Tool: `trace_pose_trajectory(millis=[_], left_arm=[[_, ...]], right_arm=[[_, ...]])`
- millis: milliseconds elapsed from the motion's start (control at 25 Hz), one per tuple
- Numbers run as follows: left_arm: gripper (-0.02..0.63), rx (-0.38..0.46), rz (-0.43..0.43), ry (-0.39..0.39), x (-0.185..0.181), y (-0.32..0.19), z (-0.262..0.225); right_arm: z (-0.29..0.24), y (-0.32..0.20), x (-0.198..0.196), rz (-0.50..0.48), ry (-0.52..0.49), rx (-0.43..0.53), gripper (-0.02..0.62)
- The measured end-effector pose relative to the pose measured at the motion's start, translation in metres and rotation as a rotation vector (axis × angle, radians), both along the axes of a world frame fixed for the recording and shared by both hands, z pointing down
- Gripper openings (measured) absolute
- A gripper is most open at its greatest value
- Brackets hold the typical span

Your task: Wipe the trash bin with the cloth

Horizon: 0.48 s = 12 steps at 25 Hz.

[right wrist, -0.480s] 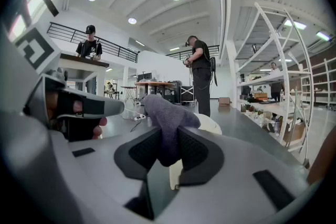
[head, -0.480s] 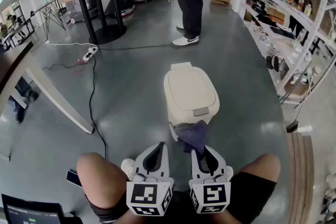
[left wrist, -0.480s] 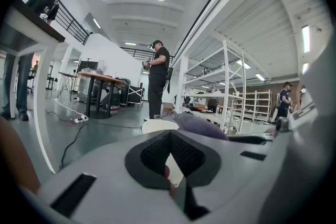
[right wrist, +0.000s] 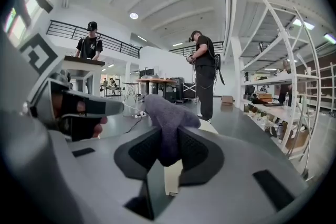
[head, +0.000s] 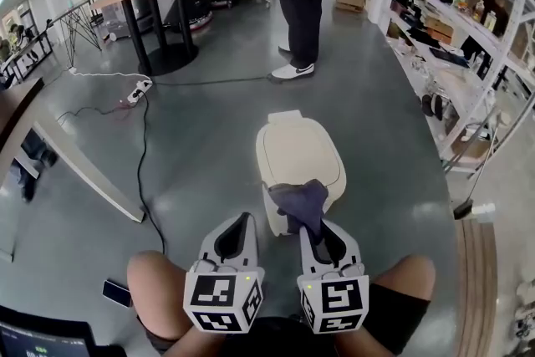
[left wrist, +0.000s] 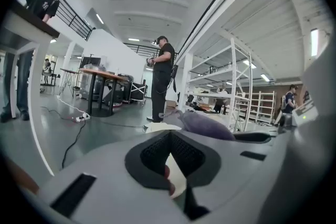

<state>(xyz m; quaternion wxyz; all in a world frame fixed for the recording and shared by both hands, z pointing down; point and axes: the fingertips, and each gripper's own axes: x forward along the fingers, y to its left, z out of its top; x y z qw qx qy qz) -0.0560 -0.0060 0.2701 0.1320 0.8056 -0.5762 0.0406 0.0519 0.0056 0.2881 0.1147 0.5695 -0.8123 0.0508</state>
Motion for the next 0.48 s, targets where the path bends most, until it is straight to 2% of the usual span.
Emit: trace_pose_trajectory(millis=[120,240,480], left_arm=[[0.0,0.024,-0.018,-0.02,-0.011,-0.021,-0.015],[0.0,0.017,0.014,-0.029,-0.012,-0.041,-0.023],[0.0,-0.02,0.037,0.034,-0.026,-0.097,-0.04]], right_arm=[[0.001,-0.018,-0.003,-0.023,-0.009,-0.017,0.086],[0.0,-0.038,-0.005,-0.036,0.002,-0.025,0.086],[-0.011,-0.092,-0.012,-0.094,0.031,-0.024,0.086]])
